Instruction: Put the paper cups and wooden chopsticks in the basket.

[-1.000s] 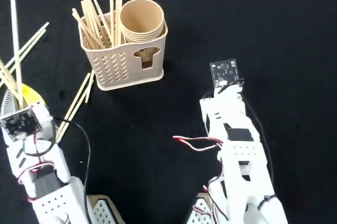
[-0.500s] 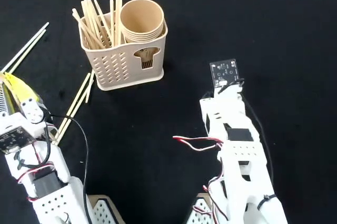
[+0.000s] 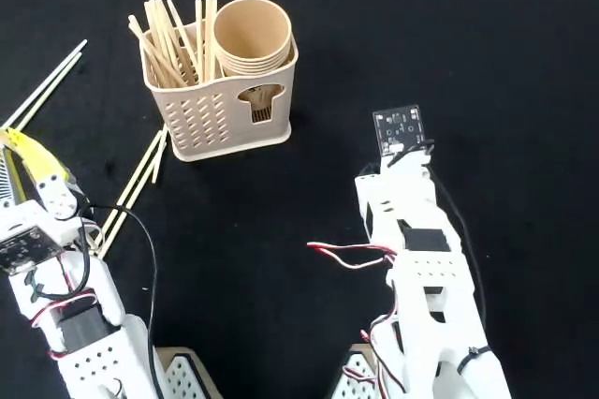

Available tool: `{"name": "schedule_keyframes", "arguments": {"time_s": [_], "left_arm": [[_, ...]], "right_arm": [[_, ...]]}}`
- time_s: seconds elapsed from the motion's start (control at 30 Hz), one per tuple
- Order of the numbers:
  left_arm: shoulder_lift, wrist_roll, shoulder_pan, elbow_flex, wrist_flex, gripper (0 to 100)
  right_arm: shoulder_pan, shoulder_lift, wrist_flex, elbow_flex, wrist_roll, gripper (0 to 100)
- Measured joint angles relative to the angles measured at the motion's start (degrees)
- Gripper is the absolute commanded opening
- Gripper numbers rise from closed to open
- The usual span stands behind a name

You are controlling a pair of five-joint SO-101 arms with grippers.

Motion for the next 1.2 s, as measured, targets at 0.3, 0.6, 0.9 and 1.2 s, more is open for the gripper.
{"name": "schedule_keyframes", "arguments": {"time_s": [0.3, 0.6, 0.9, 1.2], "left_arm": [[-0.09, 0.00, 8.26, -10.64, 0.00, 3], [13.71, 0.44, 18.20, -31.74, -0.18, 3], [55.47, 4.04, 28.57, -65.49, 7.91, 3], [70.51, 11.96, 29.01, -67.78, 3.60, 3]], "right_arm": [[0.00, 0.00, 0.00, 0.00, 0.00, 1.3], [0.00, 0.00, 0.00, 0.00, 0.00, 1.3], [0.00, 0.00, 0.00, 0.00, 0.00, 1.3], [0.00, 0.00, 0.00, 0.00, 0.00, 1.3]]}}
